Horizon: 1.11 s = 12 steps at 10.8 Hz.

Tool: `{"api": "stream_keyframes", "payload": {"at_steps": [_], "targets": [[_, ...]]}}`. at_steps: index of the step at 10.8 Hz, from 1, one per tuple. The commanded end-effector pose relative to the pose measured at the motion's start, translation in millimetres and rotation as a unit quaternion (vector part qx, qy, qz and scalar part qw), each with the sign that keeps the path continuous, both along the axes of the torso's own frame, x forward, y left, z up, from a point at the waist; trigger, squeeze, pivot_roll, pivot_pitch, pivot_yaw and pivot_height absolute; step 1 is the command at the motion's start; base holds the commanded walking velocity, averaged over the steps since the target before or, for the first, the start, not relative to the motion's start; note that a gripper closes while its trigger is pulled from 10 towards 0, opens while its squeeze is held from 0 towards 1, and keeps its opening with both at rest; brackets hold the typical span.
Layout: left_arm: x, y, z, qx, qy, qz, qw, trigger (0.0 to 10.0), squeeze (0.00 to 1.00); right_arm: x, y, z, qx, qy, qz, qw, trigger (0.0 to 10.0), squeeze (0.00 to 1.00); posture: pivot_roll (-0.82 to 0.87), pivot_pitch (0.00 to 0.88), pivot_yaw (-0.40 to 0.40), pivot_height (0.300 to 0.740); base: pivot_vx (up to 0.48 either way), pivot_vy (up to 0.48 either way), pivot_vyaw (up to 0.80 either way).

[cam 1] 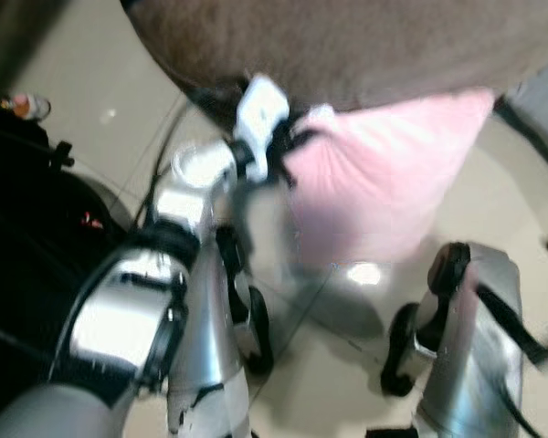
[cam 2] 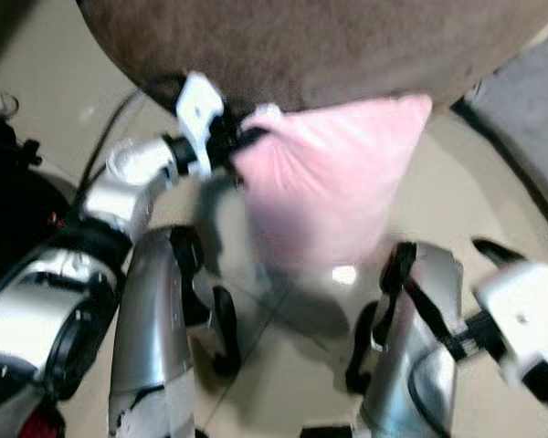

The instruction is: Move the pillow to the sofa from floor

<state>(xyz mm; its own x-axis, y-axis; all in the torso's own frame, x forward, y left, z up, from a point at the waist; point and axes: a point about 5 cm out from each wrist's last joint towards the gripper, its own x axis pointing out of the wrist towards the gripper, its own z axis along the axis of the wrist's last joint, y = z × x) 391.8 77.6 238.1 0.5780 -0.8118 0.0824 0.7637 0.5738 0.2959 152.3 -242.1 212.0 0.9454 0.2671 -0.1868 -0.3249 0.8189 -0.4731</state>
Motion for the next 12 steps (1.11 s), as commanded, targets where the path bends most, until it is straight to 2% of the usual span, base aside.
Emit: {"api": "stream_keyframes", "payload": {"at_steps": [1,2,5,7,8,9,11,12], "targets": [[5.6,16.5,30,-0.051,-0.043,0.042,0.997,0.0,0.00,1.1,2.5,-9,0.011,0.010,0.000,1.000,10.0,0.00,-0.08,0.429,0.190,0.451,0.000,0.000,0.00],[6.7,19.4,35,-0.053,-0.050,0.052,0.996,0.0,0.00,6.4,3.9,-10,0.013,0.006,0.005,1.000,10.0,0.00,-0.07,0.413,0.181,0.451,0.000,0.000,0.00],[9.3,46.4,69,-0.085,-0.108,0.114,0.984,0.0,0.00,45.5,4.3,-13,0.013,-0.016,0.037,0.999,10.0,0.00,0.00,0.330,0.075,0.451,0.000,0.000,0.00],[8.0,61.5,91,-0.097,-0.148,0.148,0.973,0.0,0.00,65.9,0.6,-3,-0.001,-0.033,0.055,0.998,10.0,0.00,0.02,0.307,0.023,0.451,0.000,0.000,0.00],[7.0,74.2,99,-0.102,-0.162,0.168,0.967,0.0,0.00,77.3,-4.3,10,-0.016,-0.054,0.061,0.997,10.0,0.00,0.03,0.292,-0.011,0.451,0.000,0.000,0.00],[7.8,80.1,99,-0.098,-0.164,0.185,0.964,0.0,0.00,88.0,-8.2,22,-0.010,-0.074,0.058,0.996,10.0,0.00,0.04,0.283,-0.029,0.451,0.000,0.000,0.00],[8.3,86.9,91,-0.104,-0.150,0.201,0.962,0.0,0.00,109.1,-13.8,39,0.061,-0.112,0.020,0.992,10.0,0.00,0.07,0.269,-0.061,0.451,0.000,0.000,0.00],[6.4,99.1,86,-0.110,-0.145,0.219,0.959,0.0,0.00,118.4,-0.9,38,0.084,-0.125,0.036,0.988,10.0,0.00,0.08,0.263,-0.082,0.451,0.000,0.000,0.00]]}}
